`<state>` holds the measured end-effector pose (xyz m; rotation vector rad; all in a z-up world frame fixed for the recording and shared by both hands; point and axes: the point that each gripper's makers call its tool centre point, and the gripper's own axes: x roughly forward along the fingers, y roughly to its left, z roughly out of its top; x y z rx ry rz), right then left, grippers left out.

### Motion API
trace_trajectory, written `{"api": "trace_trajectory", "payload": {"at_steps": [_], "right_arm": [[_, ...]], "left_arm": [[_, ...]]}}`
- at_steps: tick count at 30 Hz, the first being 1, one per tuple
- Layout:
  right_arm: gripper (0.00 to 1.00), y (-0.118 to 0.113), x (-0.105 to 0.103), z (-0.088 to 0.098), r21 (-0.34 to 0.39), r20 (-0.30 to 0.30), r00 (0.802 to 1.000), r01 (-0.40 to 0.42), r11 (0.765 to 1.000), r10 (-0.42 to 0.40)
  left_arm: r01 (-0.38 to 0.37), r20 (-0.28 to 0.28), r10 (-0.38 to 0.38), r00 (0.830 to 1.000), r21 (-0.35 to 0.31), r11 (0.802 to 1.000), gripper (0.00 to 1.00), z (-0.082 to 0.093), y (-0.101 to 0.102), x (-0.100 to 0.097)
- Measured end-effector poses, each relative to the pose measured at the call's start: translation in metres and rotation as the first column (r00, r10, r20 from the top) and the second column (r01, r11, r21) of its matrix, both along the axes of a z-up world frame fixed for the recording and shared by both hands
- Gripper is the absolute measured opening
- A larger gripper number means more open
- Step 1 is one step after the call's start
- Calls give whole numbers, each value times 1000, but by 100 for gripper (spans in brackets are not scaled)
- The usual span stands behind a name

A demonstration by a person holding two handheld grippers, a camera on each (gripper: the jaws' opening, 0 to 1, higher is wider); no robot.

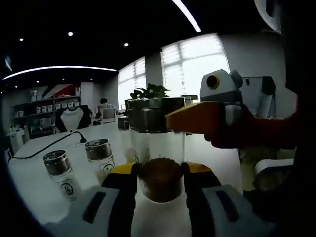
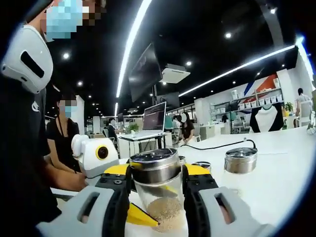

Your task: Rotate the seasoning bottle until the label or dispensing opening points toward the visible target arrow and the bottle remains upright within the marked orientation range

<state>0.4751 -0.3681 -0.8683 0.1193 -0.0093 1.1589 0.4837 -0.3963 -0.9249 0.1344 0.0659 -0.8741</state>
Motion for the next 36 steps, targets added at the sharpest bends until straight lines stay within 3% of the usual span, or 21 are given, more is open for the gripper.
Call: {"api": "trace_trajectory", "payload": {"at_steps": [5,10,15,18,20,24,28,31,36], "right_arm": [[41,4,7,0,-6,14,993,113,994,-113],[40,6,15,-4,-41,53,973,229,973,-227],[40,4,26,-12,-71,33,946,325,943,-323],[39,4,24,-12,-79,40,953,302,950,-300],[39,1,23,-7,-65,41,963,269,961,-267],[39,-1,15,0,-20,13,989,148,989,-147],[39,-3,6,2,21,-34,999,43,999,-43],[39,-5,0,5,34,-30,999,-15,999,16],[39,-5,-8,8,-12,11,996,-89,996,89]], "left_arm": [[-86,5,86,996,9,996,39,-1,5,4],[-165,16,165,986,38,985,39,-2,10,10],[-214,28,213,977,72,974,40,-7,9,10],[-193,33,191,981,63,979,40,-8,10,10],[-131,66,130,989,14,991,40,1,9,8],[-39,37,41,998,-70,997,40,7,7,1],[58,-23,-62,998,-147,988,41,9,2,-6],[102,-35,-110,993,-179,979,42,11,-1,-9],[163,-46,-177,983,-220,962,42,14,-5,-11]]}}
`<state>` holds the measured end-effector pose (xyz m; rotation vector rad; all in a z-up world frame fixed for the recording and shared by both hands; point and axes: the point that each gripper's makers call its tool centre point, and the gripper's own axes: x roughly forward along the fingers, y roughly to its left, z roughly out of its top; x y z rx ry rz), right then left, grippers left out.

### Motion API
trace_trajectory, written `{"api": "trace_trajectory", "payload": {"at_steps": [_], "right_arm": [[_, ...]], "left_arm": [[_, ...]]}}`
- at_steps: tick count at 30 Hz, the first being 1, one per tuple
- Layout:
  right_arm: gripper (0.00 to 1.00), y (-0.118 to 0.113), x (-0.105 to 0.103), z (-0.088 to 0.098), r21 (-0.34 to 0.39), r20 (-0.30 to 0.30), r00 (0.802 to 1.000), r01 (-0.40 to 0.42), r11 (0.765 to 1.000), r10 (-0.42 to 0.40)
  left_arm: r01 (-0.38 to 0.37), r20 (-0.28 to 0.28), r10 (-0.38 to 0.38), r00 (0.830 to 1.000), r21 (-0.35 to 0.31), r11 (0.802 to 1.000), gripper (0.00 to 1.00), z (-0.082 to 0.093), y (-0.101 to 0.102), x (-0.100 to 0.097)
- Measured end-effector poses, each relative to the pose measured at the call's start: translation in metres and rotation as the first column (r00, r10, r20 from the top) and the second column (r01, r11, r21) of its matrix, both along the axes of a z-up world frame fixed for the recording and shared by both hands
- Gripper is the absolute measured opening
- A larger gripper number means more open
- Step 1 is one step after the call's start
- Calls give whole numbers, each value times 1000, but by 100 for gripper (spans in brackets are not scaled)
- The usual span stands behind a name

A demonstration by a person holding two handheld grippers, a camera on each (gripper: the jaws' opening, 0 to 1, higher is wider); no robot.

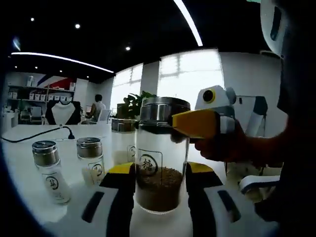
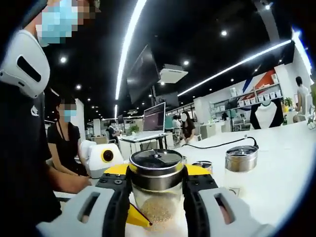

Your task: Rotate the seasoning bottle until the label or dispensing opening points toward the visible target arrow and the bottle remains upright within the marked orientation range

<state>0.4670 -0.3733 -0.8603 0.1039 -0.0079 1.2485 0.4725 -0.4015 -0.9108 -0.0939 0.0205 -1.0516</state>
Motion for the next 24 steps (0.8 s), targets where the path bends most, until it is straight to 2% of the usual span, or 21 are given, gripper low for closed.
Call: {"api": "trace_trajectory", "payload": {"at_steps": [6,10,12,13,15,18,19,21,24], "right_arm": [[39,-2,-11,4,-57,55,992,-107,993,110],[39,-3,-23,8,-64,73,973,-214,975,218],[39,-4,-27,7,-55,64,963,-258,964,262],[39,-4,-25,6,-47,51,965,-255,966,257],[39,-3,-17,3,-37,27,975,-217,975,218],[39,-2,-11,0,-34,27,986,-165,986,166],[40,-2,-9,0,-29,30,988,-151,988,152],[40,-2,-5,-1,-27,32,993,-116,993,117],[38,-2,3,-3,-38,39,998,-42,998,44]], "left_arm": [[95,6,-95,995,-15,995,42,6,-5,-8],[177,85,-177,980,11,984,42,11,-11,-17],[203,73,-203,976,13,979,42,10,-14,-21],[198,72,-199,977,18,980,41,10,-16,-20],[147,77,-150,986,51,988,41,7,-16,-13],[90,58,-94,994,78,993,41,2,-15,-7],[59,71,-66,995,90,994,41,1,-14,-4],[-19,125,3,992,129,991,41,1,-10,1],[-124,143,101,984,159,980,41,-2,-2,11]]}}
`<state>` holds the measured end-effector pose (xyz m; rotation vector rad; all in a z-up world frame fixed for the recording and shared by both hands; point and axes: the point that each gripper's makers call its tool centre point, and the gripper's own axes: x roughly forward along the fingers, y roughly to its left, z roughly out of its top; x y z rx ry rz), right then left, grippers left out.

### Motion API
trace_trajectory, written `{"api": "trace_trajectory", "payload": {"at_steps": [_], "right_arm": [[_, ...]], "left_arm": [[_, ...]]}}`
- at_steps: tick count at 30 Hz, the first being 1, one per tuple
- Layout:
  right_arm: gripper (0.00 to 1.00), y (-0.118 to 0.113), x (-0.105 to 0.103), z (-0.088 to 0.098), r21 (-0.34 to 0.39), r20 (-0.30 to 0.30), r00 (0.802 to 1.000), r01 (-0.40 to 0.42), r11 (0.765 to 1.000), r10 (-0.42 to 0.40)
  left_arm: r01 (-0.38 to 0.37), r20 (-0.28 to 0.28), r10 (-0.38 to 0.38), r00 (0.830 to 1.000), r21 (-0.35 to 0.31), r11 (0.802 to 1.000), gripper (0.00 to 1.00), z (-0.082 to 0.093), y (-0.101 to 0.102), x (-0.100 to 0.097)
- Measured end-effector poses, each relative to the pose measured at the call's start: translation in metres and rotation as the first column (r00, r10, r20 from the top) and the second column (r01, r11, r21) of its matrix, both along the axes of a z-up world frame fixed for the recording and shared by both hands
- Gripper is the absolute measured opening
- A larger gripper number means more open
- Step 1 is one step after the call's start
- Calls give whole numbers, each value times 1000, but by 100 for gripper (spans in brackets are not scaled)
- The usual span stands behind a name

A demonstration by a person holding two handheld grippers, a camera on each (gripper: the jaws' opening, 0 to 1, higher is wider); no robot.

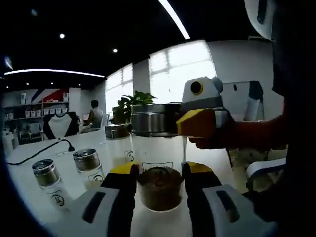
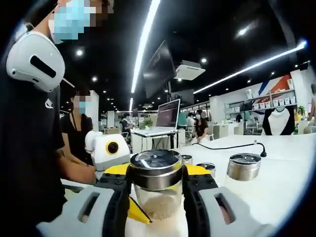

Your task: Rotate the seasoning bottle until the label or dispensing opening points toward the visible target arrow and the bottle remains upright within the marked orientation range

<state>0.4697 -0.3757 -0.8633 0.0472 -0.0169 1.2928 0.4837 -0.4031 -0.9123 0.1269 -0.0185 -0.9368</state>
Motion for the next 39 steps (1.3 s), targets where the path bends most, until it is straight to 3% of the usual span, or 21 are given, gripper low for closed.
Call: {"api": "trace_trajectory", "payload": {"at_steps": [2,4,7,13,19,21,25,29,30,31,33,34,39], "right_arm": [[37,0,6,0,4,7,998,67,998,-67],[36,1,14,-1,11,-1,986,166,986,-166],[36,7,18,-5,-7,2,967,255,967,-255],[37,12,27,-7,7,-60,934,353,936,-352],[38,18,31,-3,1,-46,914,403,915,-402],[37,15,32,-5,-19,-32,913,406,914,-407],[37,11,28,-6,-40,-19,945,325,945,-326],[37,6,23,-3,-28,-60,968,240,970,-242],[37,3,24,-3,-30,-61,969,237,971,-238],[37,1,22,-6,-49,-63,976,205,977,-208],[37,2,17,-8,-58,-60,985,157,986,-161],[37,2,11,-11,-76,-71,990,118,990,-123],[37,4,4,-8,-76,-44,996,73,994,-76]], "left_arm": [[-58,8,58,998,3,998,40,0,6,6],[-113,-9,113,994,-10,994,40,-1,13,12],[-196,18,195,981,19,980,40,-4,20,17],[-300,68,295,953,79,951,40,-5,26,19],[-357,18,357,934,9,934,41,-3,27,20],[-317,-5,317,948,-12,948,41,-5,25,19],[-227,1,227,974,-24,974,40,-4,21,14],[-113,14,114,993,-25,993,41,-2,15,7],[-49,-9,49,999,-33,998,40,-4,11,4],[-13,-66,8,998,-65,998,40,-6,10,2],[25,-109,-34,993,-75,997,40,-10,8,0],[40,-116,-47,992,-64,997,40,-12,7,-1],[80,-104,-87,991,-69,994,41,-10,1,-5]]}}
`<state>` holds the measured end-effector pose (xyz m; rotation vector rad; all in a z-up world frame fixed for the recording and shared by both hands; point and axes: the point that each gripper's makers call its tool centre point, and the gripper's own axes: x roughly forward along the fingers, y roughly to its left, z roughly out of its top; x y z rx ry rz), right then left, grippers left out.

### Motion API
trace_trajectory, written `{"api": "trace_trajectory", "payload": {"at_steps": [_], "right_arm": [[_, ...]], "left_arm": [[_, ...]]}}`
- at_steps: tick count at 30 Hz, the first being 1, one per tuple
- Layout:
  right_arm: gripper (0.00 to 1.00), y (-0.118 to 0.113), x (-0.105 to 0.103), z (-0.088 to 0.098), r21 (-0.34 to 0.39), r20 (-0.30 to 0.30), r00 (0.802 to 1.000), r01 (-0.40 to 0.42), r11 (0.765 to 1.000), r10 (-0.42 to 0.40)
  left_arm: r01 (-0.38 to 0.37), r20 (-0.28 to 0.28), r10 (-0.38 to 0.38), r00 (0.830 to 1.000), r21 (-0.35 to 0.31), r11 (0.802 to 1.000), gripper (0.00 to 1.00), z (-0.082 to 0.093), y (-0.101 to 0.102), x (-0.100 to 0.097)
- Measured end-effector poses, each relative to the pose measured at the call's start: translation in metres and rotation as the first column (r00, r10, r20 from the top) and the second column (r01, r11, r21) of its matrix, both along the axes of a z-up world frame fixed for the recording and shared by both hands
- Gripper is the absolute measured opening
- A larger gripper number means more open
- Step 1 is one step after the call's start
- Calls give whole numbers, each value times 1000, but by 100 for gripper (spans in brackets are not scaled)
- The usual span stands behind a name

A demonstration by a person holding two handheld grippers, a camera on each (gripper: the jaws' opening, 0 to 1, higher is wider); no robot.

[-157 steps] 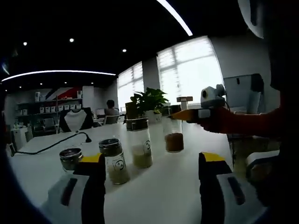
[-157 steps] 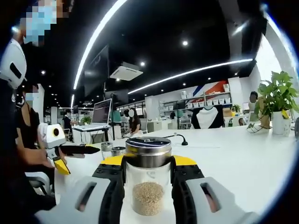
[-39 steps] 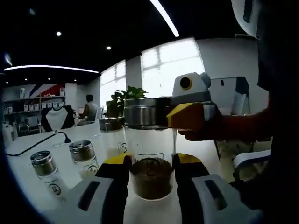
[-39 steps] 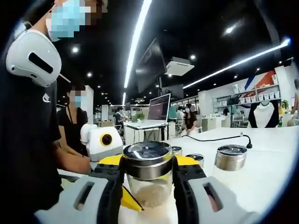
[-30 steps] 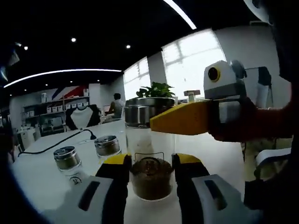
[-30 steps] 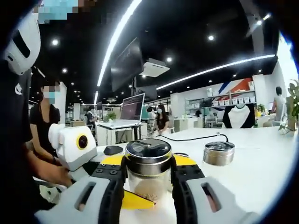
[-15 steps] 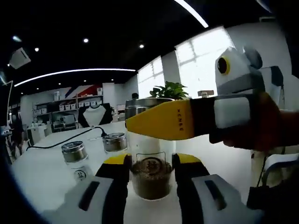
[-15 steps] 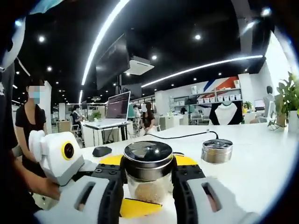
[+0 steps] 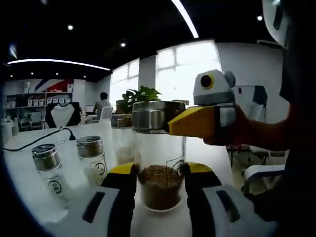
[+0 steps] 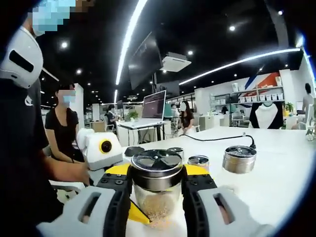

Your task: Rotate the seasoning bottle until the label or dispensing opening points toward the visible target arrow and the bottle remains upright within the marked orientation range

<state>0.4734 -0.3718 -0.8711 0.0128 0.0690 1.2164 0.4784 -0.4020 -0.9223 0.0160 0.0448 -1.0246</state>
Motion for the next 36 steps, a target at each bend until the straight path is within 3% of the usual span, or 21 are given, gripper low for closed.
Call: {"api": "trace_trajectory", "payload": {"at_steps": [5,8,11,13,14,15,21,22,24,25,29,36], "right_arm": [[38,1,2,4,47,-24,1000,18,999,-16],[39,5,8,3,60,-39,996,78,995,-76],[38,7,13,-1,56,-66,989,139,989,-136],[38,8,16,0,57,-65,981,185,981,-181],[38,10,16,1,57,-52,979,202,978,-199],[38,11,17,0,47,-42,977,212,976,-210],[38,9,23,-8,-8,-39,966,255,967,-256],[37,7,23,-6,-15,-24,964,264,964,-265],[37,4,20,0,-38,74,974,219,975,-216],[37,1,20,2,-30,86,972,220,975,-217],[37,-14,26,7,46,-48,974,221,974,-219],[37,-36,32,7,35,-25,965,261,965,-260]], "left_arm": [[-80,17,80,997,13,997,40,3,3,2],[-203,84,196,977,75,976,40,3,11,11],[-287,96,279,956,83,954,40,1,18,16],[-316,77,312,947,51,947,40,2,19,17],[-315,66,312,948,38,948,40,2,19,16],[-310,15,310,951,12,951,40,0,18,16],[-319,31,318,948,54,946,40,-5,18,19],[-289,23,288,957,32,957,40,-3,15,19],[-238,10,238,971,-20,971,40,2,9,18],[-215,9,216,976,-41,976,40,6,6,17],[-184,17,185,983,-48,982,40,10,2,15],[-168,18,168,986,-20,986,43,3,12,10]]}}
